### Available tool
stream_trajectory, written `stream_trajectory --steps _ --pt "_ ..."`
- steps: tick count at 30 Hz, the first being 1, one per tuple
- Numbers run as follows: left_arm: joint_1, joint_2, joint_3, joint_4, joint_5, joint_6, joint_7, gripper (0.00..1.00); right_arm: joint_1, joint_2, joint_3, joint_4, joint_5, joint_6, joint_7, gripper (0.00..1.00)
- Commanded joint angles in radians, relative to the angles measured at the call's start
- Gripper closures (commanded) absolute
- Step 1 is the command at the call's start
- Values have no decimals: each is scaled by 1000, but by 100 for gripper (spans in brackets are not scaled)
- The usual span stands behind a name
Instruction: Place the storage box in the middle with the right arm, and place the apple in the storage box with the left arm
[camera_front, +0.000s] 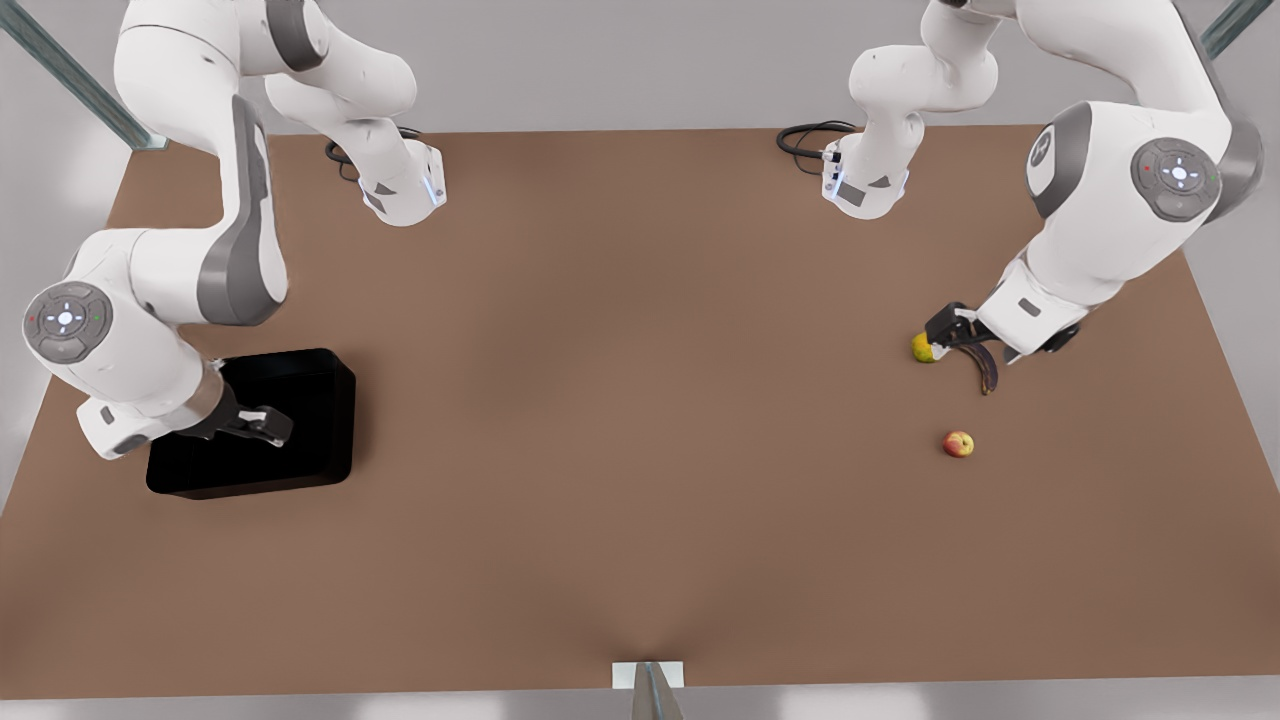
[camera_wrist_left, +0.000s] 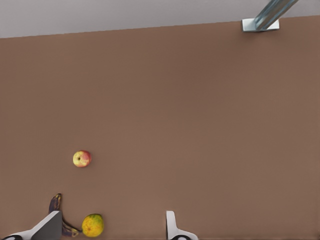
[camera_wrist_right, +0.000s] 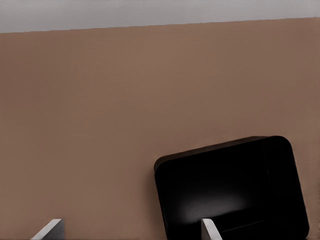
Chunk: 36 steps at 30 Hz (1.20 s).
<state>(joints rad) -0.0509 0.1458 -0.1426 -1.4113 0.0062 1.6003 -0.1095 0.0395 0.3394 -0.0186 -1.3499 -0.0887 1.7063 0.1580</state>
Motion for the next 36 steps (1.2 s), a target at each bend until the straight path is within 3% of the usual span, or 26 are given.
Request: stream_trajectory --steps 1,2,3,7,9,13,18,21,26,30,32,36 --pt "3 0 1 0 -8 0 4 0 -7 -2 2 -6 3 -5 3 0" --pt "5 55 0 -3 -8 3 1 0 -10 -10 3 -11 3 -19 5 0" --pt "14 193 2 -5 -5 10 -7 0 -21 -14 6 -3 3 -42 -8 0" --pt "43 362 -3 2 -20 164 -16 0 -128 -11 0 -15 7 -79 -173 0" --pt "98 382 -18 0 -23 161 -12 0 -214 -3 -1 -15 14 -80 -308 0" --pt "160 423 -28 -132 139 386 -21 0 -299 10 -12 -21 53 -100 -385 0" --pt "283 488 -63 -135 153 468 -10 0 -339 4 -27 -224 72 39 -483 0" --pt "298 393 -71 -336 153 563 -13 0 -386 47 -27 -270 72 156 -506 0" --pt "342 367 -101 -413 173 557 -7 0 -418 81 -29 -337 70 237 -523 0" --pt "413 426 -100 -406 175 638 -2 0 -434 87 -38 -393 63 311 -583 0" --pt "413 449 -100 -403 175 656 -4 0 -431 110 -115 -377 58 381 -741 0" --pt "419 503 -101 -405 175 705 -4 0 -446 127 -119 -396 60 477 -775 0"
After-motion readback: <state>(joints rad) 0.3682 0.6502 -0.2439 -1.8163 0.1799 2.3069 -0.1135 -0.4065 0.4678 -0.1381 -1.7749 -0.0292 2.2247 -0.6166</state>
